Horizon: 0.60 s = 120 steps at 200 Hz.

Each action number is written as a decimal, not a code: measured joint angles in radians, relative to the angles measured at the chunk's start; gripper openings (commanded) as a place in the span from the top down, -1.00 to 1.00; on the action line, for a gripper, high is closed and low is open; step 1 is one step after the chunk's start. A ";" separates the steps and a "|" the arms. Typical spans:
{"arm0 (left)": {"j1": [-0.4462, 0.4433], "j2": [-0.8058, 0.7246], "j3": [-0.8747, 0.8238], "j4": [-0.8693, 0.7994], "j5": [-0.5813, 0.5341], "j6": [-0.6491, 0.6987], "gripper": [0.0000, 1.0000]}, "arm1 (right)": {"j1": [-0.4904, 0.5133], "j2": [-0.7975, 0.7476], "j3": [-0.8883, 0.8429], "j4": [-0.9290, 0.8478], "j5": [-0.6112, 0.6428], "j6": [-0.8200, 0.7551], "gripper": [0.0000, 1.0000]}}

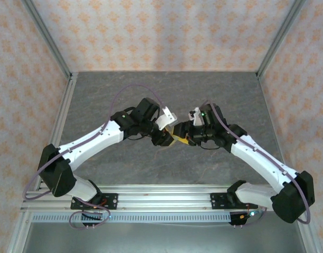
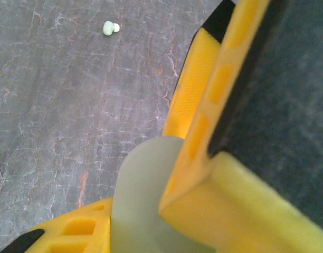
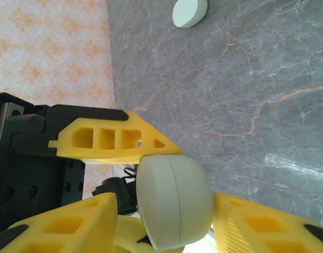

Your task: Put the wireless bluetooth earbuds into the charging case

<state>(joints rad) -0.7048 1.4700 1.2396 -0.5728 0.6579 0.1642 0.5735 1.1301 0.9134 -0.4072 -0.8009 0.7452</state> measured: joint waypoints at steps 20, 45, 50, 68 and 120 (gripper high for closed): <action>0.000 -0.034 -0.030 0.024 0.012 -0.019 0.41 | 0.001 -0.010 0.000 -0.006 -0.008 -0.002 0.27; 0.000 -0.090 -0.085 0.058 0.016 -0.044 0.41 | 0.008 -0.015 -0.002 0.000 -0.031 0.009 0.09; 0.000 -0.096 -0.088 0.060 0.017 -0.046 0.41 | 0.009 -0.018 -0.003 0.003 -0.035 0.009 0.05; 0.000 -0.107 -0.089 0.074 0.020 -0.056 0.40 | 0.010 -0.030 -0.005 0.015 -0.039 0.022 0.04; 0.000 -0.112 -0.089 0.083 0.029 -0.060 0.40 | 0.010 -0.039 -0.010 0.042 -0.045 0.058 0.48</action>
<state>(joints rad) -0.7044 1.3582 1.1507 -0.4900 0.6872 0.1047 0.5831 1.0916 0.9031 -0.3653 -0.8459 0.8032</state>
